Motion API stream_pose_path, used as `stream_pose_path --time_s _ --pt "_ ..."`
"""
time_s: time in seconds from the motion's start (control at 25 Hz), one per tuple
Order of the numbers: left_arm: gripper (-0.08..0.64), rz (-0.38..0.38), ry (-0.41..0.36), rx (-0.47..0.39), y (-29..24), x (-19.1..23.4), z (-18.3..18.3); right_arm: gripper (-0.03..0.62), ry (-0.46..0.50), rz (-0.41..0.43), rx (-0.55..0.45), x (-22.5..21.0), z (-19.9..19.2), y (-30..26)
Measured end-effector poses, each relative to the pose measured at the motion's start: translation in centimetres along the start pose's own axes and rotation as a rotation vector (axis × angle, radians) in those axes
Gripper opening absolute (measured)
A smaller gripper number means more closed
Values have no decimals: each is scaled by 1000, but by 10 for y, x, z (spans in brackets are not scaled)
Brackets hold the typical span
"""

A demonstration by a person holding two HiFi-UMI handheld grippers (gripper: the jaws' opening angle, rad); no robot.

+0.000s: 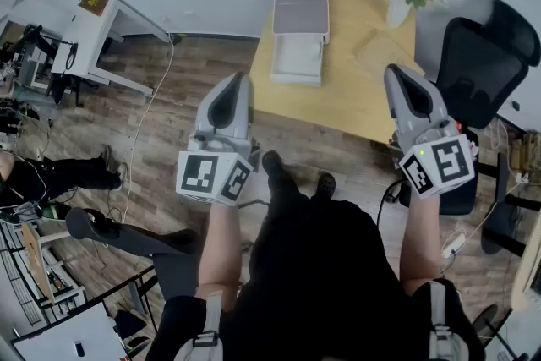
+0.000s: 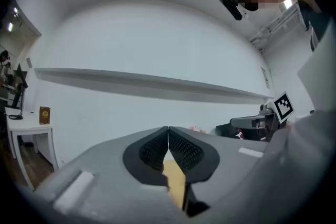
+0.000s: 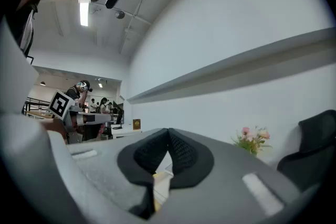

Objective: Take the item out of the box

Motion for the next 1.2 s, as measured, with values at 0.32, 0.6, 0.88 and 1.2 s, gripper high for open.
stream_pose_path --time_s 0.32,0.6,0.88,1.2 --pt "12 4 0 6 13 -17 -1 3 14 11 -5 3 -2 20" --pt "12 22 -8 34 21 -27 -4 3 -18 42 -18 1 -11 30" --pt "12 38 -16 55 26 -28 -10 3 -48 54 19 -2 -26 26" --pt "12 25 -6 62 19 -12 -21 3 -58 48 45 2 -32 7"
Point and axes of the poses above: the fingertips, and each gripper's own axes: y backward along the fingers, x to its left, z out of its top, the point moved 4 cm from there along y, backward along the fingers, and after that the axes turned 12 degrees about -y, right-handed, at the moved point
